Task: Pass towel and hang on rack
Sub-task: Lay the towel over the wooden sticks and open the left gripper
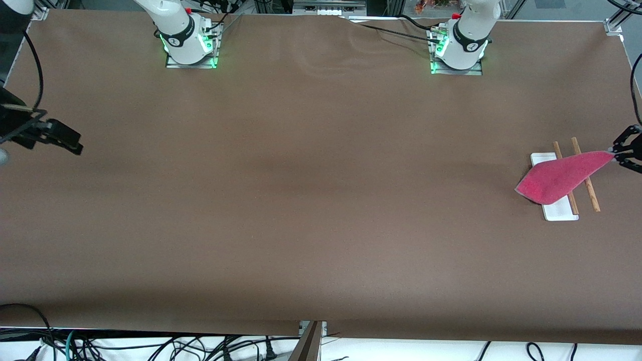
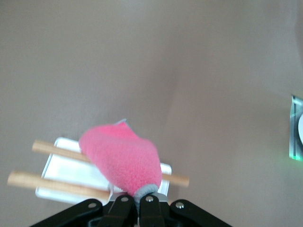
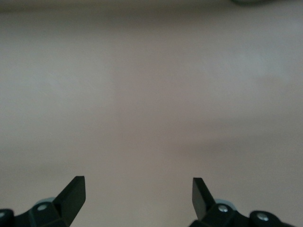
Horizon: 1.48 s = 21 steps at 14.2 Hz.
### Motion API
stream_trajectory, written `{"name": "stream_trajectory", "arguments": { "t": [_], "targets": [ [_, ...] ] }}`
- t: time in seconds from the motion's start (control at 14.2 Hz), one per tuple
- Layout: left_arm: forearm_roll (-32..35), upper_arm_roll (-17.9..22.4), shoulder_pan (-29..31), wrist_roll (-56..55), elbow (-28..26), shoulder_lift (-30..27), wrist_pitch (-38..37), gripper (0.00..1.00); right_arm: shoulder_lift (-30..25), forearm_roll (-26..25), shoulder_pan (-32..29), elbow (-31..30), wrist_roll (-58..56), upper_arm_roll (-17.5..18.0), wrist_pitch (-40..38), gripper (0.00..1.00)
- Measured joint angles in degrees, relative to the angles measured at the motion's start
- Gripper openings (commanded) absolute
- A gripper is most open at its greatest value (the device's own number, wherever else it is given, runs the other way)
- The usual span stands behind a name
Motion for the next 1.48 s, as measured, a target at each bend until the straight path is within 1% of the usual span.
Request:
{"name": "stream_trajectory", "arguments": {
  "t": [0.21,0.42,0.77,0.84,0.91,0.99,1.13,1.27,1.48],
  "targets": [
    [0.18,0.07,3.99,4.50,1.87,0.74,-1.55,0.00,-1.88,0.01,0.04,-2.08,-1.26,-0.08,-3.16,1.00],
    [0.91,0.04,4.69,7.27,2.67,1.22,-1.63,0.00,-2.12,0.01,-0.36,-2.70,-7.86,-0.42,-3.49,1.00],
    [0.97,0.04,5.91,14.17,4.79,6.92,5.86,0.00,-2.20,0.01,-0.34,-2.85,-9.60,-0.08,-3.49,1.00],
    [0.97,0.02,6.01,16.12,5.48,7.75,7.82,0.05,-2.20,0.01,-0.34,-2.93,-9.60,-0.07,-3.49,1.00],
    [0.97,0.00,6.04,17.84,6.02,8.52,9.70,0.57,-2.19,0.02,-0.34,-2.99,-9.61,-0.07,-3.49,1.00],
    [0.98,-0.06,6.04,19.45,6.38,9.35,11.65,1.00,-2.19,0.05,-0.32,-3.00,-9.65,-0.04,-3.49,1.00],
    [0.99,-0.44,5.98,22.49,6.56,11.52,15.35,1.00,-2.18,0.16,-0.06,-3.02,-9.68,0.10,-3.49,1.00],
    [0.98,-1.04,5.94,22.85,6.65,13.27,17.77,1.00,-2.15,0.25,0.44,-3.03,-9.68,0.11,-3.49,1.00],
    [0.98,-2.81,5.28,22.83,7.71,13.22,22.22,1.00,-2.06,0.35,0.46,-3.04,-9.68,0.08,-3.48,1.00]
  ]
}}
